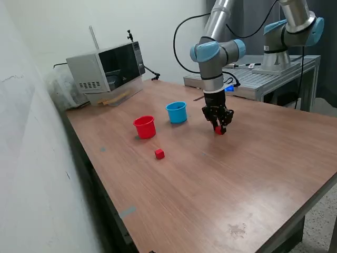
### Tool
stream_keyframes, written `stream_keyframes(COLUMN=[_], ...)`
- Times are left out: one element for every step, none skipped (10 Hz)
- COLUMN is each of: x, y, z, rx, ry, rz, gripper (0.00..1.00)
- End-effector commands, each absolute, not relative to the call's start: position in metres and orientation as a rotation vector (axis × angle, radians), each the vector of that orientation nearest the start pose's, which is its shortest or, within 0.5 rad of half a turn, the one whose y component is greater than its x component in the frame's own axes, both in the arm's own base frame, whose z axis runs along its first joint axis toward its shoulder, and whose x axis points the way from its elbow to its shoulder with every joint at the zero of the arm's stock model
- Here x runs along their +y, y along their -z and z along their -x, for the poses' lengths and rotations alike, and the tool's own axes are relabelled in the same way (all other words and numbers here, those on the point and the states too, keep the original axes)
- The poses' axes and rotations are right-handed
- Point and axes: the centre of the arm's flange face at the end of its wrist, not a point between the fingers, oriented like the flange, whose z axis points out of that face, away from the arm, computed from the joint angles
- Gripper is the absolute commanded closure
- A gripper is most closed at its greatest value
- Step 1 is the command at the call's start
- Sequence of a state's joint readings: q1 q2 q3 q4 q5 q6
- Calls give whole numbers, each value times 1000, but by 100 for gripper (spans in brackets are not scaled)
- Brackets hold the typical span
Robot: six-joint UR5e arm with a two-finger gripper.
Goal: Place red objects in the red bin, and blue objects in the blue bin.
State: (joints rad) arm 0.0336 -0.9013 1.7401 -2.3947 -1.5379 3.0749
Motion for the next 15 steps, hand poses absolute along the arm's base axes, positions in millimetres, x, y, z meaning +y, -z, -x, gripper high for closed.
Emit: stream_keyframes(x=[-158,-156,-156,-159,-162,-164,-164,-164,-163,-162,-158,-155,-153,-116,-78], y=[-102,-111,-141,-180,-224,-267,-297,-317,-324,-321,-330,-338,-332,-323,-313], z=[620,622,625,617,606,594,582,572,566,568,579,602,629,660,687], rx=[2097,2065,2074,2069,2068,2078,2083,2092,2093,2094,2117,2143,2149,2212,2277], ry=[53,29,-22,-22,-36,-75,-90,-110,-117,-114,-143,-183,-197,-219,-233], rz=[2356,2378,2393,2398,2413,2433,2443,2449,2451,2444,2445,2449,2442,2369,2308], gripper=[100,100,100,100,100,100,100,100,100,100,100,100,100,100,100])
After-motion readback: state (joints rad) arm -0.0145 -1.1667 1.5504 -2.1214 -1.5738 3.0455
